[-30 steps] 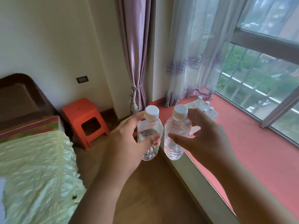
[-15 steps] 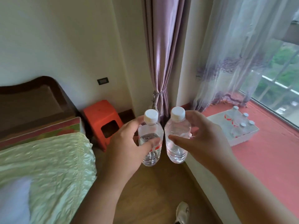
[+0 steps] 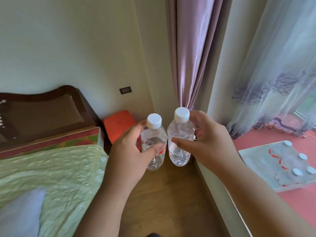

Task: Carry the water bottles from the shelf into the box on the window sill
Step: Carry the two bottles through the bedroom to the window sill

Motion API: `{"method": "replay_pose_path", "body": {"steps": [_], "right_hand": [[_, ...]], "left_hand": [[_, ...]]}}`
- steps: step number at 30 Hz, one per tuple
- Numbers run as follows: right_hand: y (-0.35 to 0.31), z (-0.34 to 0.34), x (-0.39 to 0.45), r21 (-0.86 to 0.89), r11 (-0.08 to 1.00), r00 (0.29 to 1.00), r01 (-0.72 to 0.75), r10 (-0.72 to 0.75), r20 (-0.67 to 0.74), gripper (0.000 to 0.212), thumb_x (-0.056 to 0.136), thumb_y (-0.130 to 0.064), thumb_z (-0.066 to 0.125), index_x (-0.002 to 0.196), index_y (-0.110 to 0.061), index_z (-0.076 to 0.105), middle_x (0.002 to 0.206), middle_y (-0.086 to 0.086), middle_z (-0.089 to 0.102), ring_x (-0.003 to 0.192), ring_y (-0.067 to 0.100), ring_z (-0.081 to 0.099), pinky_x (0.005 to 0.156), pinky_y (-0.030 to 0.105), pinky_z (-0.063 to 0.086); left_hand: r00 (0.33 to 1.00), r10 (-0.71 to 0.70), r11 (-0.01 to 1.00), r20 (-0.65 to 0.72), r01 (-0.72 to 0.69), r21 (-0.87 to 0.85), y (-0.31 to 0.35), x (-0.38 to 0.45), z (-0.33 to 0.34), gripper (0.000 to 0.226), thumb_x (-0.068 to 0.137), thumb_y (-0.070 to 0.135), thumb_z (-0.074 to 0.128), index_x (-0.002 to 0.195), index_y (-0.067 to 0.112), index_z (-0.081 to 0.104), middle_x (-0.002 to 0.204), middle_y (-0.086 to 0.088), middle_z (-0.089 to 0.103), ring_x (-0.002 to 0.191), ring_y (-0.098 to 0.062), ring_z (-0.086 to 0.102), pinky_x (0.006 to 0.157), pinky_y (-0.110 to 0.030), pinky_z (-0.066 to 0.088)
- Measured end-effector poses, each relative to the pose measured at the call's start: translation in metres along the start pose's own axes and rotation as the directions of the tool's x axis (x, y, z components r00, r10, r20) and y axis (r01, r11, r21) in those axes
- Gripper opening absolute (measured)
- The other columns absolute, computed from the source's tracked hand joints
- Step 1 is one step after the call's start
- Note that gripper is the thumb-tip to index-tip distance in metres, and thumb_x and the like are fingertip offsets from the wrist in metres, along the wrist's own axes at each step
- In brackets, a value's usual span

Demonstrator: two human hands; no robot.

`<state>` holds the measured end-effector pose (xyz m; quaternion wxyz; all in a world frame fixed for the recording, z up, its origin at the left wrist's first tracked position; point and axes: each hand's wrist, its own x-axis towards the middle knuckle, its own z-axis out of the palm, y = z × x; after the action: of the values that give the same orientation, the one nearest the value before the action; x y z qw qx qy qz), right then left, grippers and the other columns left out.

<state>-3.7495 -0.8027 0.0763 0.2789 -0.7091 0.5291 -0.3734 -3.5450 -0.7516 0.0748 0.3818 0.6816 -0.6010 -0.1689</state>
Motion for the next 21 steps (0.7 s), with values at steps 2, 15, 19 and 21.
{"method": "replay_pose_path", "body": {"steps": [2, 15, 19, 21], "right_hand": [[0.012, -0.011, 0.013, 0.0, 1.0, 0.999, -0.021, 0.021, -0.036, 0.063, 0.067, -0.051, 0.086, 0.121, -0.045, 0.053, 0.109, -0.028, 0.065, 0.095, 0.0, 0.062, 0.081, 0.036, 0.057], [0.085, -0.083, 0.099, -0.079, 0.934, 0.868, -0.348, 0.289, -0.405, 0.063, 0.063, -0.045, 0.086, 0.118, -0.045, 0.057, 0.106, -0.024, 0.068, 0.097, 0.003, 0.062, 0.08, 0.036, 0.053], [0.09, -0.098, 0.12, -0.073, 0.902, 0.781, -0.426, 0.326, -0.532, 0.061, 0.063, -0.042, 0.088, 0.116, -0.044, 0.059, 0.104, -0.025, 0.067, 0.095, 0.0, 0.061, 0.076, 0.028, 0.048], [0.093, -0.103, 0.125, -0.05, 0.887, 0.738, -0.46, 0.35, -0.577, 0.061, 0.063, -0.041, 0.089, 0.117, -0.042, 0.059, 0.106, -0.025, 0.068, 0.097, 0.0, 0.061, 0.078, 0.029, 0.049]], "left_hand": [[0.999, 0.033, 0.999, 0.029, -0.033, 0.006, 0.006, 0.021, 0.015, 0.063, 0.074, 0.054, 0.082, 0.129, 0.053, 0.052, 0.115, 0.031, 0.062, 0.105, 0.003, 0.061, 0.088, -0.034, 0.056], [0.88, 0.352, 0.93, 0.319, -0.292, -0.222, 0.055, 0.198, 0.148, 0.065, 0.07, 0.047, 0.088, 0.128, 0.046, 0.059, 0.115, 0.031, 0.062, 0.1, 0.005, 0.063, 0.086, -0.028, 0.057], [0.791, 0.454, 0.886, 0.41, -0.353, -0.301, 0.076, 0.246, 0.178, 0.068, 0.069, 0.051, 0.086, 0.13, 0.048, 0.056, 0.115, 0.028, 0.063, 0.096, 0.003, 0.065, 0.084, -0.028, 0.059], [0.734, 0.505, 0.861, 0.454, -0.394, -0.321, 0.087, 0.262, 0.192, 0.069, 0.069, 0.051, 0.085, 0.131, 0.049, 0.054, 0.12, 0.027, 0.062, 0.101, 0.006, 0.063, 0.088, -0.026, 0.057]]}}
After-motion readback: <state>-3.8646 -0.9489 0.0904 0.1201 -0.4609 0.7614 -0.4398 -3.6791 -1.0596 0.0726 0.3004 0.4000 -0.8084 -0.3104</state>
